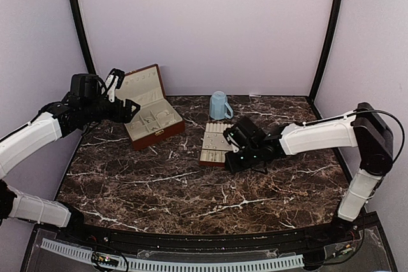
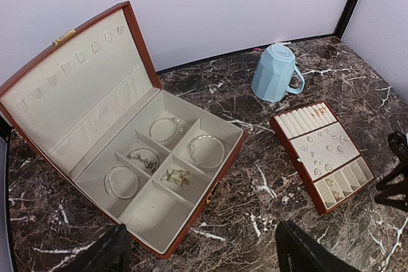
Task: Organize the mixed jewelry
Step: Pick up the earring from the center of the board.
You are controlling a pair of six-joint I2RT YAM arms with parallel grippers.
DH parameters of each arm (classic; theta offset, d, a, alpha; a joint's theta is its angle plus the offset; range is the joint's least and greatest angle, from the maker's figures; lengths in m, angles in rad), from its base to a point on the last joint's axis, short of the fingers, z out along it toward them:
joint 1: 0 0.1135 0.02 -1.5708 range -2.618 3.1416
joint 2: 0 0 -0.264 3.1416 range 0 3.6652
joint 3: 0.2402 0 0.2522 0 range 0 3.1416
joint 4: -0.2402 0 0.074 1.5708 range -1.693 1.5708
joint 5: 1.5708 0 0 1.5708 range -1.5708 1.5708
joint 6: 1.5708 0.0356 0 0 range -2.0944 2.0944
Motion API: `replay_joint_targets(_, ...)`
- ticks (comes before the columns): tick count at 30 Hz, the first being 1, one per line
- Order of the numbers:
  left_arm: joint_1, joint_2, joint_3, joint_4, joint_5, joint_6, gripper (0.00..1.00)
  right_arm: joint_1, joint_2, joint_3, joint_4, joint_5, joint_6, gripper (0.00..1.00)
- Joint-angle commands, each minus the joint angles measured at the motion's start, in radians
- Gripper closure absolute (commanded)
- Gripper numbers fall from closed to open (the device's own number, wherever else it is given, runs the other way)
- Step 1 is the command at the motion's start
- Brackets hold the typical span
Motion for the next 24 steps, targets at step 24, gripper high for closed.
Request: replay_joint_targets(24, 0.006, -0.019, -0.016, 0.021, 0.008, 0.003, 0.19, 0.339, 0.027, -0.055, -0.015, -0.097, 0.247, 0.72)
